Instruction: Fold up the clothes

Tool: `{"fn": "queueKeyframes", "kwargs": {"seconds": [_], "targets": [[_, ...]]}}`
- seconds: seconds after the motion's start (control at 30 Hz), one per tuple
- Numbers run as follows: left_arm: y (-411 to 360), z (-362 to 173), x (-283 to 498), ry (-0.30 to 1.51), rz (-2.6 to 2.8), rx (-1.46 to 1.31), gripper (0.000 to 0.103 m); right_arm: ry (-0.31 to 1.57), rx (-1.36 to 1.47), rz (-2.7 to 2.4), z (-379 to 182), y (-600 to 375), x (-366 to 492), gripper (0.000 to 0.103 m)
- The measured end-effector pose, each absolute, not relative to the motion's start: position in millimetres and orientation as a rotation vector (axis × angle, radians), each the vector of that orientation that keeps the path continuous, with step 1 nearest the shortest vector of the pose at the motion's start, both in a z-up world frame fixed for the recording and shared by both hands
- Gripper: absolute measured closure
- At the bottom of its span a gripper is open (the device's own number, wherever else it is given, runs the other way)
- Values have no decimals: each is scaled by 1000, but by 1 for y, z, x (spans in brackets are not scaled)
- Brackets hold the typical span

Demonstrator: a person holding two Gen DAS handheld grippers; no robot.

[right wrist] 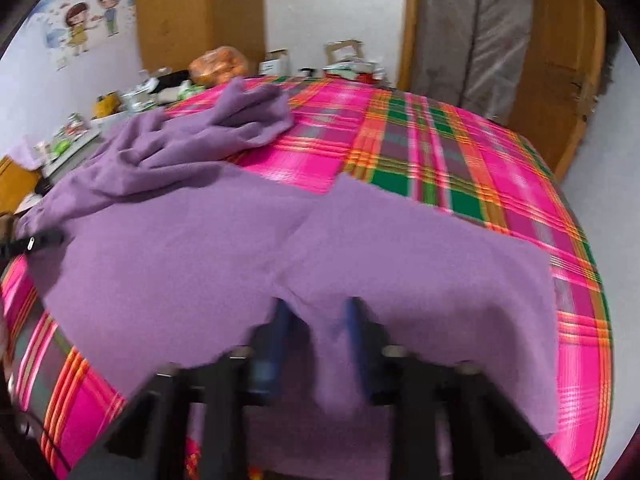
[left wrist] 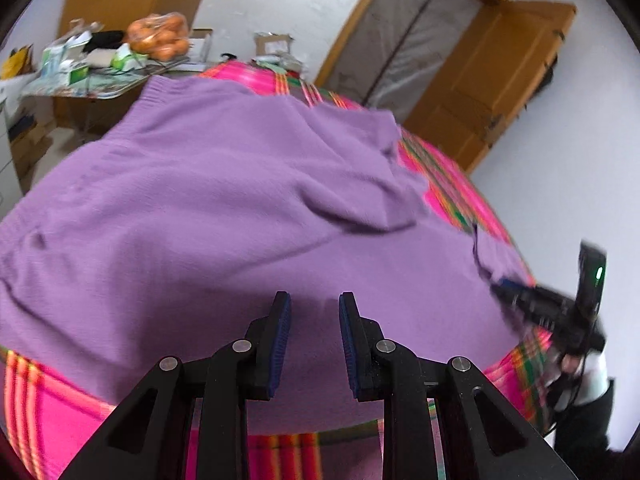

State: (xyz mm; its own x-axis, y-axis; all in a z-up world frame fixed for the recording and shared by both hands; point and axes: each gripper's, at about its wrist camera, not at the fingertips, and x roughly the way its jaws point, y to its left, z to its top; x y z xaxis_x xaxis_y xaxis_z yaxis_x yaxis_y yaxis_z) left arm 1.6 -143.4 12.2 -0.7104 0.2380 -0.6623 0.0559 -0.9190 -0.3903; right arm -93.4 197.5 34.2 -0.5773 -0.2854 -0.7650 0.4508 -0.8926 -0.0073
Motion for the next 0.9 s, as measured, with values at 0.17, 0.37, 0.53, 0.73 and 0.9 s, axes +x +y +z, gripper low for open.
{"fn": "queueKeyframes", "kwargs": {"seconds": [0.17, 0.37, 0.53, 0.73, 0.9], "targets": [[-140, 12, 1, -543, 2765, -1146, 79, 96, 1094, -2546, 46, 229, -100, 99], [-138, 10, 0, -529, 2767, -1137, 79, -391, 910, -2801, 86, 333, -93, 99], [-140, 11, 0, -550, 2757, -1132, 79, -771, 821, -2942, 93, 420, -77, 99], [-141, 10, 1, -545, 2759, -1132, 79, -1106, 895, -2991, 62, 482, -63, 88], [-140, 10, 1, -543, 2761, -1132, 76, -1234, 1018, -2843, 27, 480, -58, 68]]}}
